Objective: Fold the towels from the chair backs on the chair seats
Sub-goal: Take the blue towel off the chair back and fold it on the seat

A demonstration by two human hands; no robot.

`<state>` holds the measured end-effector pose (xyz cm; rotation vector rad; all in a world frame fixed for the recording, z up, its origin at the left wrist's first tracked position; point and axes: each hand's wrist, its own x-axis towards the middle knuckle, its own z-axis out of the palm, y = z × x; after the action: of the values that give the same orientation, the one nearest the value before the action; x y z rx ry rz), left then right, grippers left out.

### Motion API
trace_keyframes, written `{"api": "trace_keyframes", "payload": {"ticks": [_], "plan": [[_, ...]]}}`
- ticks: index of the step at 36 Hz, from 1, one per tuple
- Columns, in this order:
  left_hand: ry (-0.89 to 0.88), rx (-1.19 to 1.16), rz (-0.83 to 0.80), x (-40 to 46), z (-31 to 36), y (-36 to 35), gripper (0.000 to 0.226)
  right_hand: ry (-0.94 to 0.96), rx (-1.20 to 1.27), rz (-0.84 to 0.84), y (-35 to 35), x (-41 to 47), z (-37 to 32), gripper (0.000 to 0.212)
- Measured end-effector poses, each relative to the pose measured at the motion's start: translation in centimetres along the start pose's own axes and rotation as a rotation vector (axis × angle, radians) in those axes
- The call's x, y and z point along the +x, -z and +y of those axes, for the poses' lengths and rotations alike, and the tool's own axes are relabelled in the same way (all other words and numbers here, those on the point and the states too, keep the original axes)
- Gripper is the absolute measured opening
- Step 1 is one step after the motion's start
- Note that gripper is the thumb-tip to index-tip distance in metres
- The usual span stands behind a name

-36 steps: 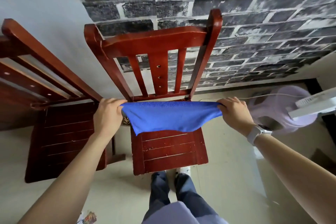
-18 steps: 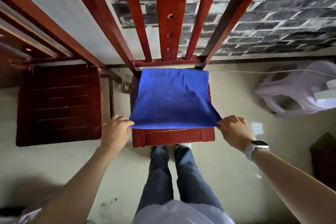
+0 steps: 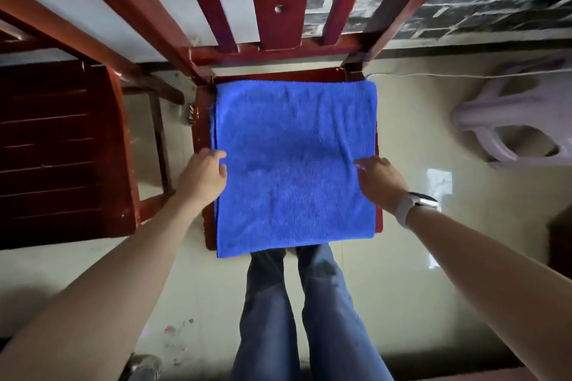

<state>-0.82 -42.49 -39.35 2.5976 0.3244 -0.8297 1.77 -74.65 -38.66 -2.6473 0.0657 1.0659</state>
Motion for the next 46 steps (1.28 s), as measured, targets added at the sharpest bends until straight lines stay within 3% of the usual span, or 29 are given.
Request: {"api": "trace_keyframes", "payload": {"ticks": [9, 13, 19, 26, 28, 29, 33, 35, 36, 39, 42, 46], "plan": [[-0.163, 0.163, 0.213, 10.2, 2.1, 0.1, 0.052, 0.054, -0.088, 0.346, 2.4, 10.1, -1.2, 0.046], [-0.144, 0.192, 0.224, 12.7, 2.8, 0.1, 0.059, 0.023, -0.003, 0.298, 3.4, 13.0, -0.8, 0.051], [-0.105, 0.167, 0.394, 14.0, 3.0, 0.9, 0.032, -0.085, 0.191, 0.36, 4.7, 14.4, -0.9, 0.038], [-0.261, -0.017, 0.36, 11.7, 2.6, 2.0, 0.01, -0.011, 0.371, 0.346, 5.1, 12.3, -1.1, 0.023], [-0.281, -0.1, 0.241, 10.0, 2.5, 2.9, 0.005, 0.067, 0.398, 0.231, 5.2, 10.6, -1.1, 0.022], [-0.267, -0.129, 0.076, 9.0, 2.5, 3.5, 0.003, 0.118, 0.34, 0.126, 5.3, 9.5, -0.9, 0.021], [-0.131, -0.035, -0.831, 5.4, 1.8, 5.2, 0.009, 0.196, 0.102, -0.635, 6.5, 4.6, 0.0, 0.01], [-0.013, -0.103, -1.007, 4.4, 1.0, 5.3, 0.008, 0.09, 0.155, -0.88, 6.7, 3.2, 0.5, 0.008], [0.017, -0.132, -0.991, 4.3, 0.6, 5.2, 0.008, 0.072, 0.168, -0.875, 6.5, 3.0, 0.7, 0.007], [-0.001, -0.182, -0.618, 5.5, -0.2, 4.6, 0.009, 0.127, 0.178, -0.442, 5.8, 4.8, 0.9, 0.013], [0.016, -0.266, -0.22, 7.3, -0.5, 3.5, 0.011, 0.052, 0.254, 0.018, 5.0, 7.3, 0.6, 0.015], [0.018, -0.262, 0.009, 9.5, -0.3, 2.1, 0.013, 0.009, 0.217, 0.292, 4.2, 10.0, 0.6, 0.021]]}}
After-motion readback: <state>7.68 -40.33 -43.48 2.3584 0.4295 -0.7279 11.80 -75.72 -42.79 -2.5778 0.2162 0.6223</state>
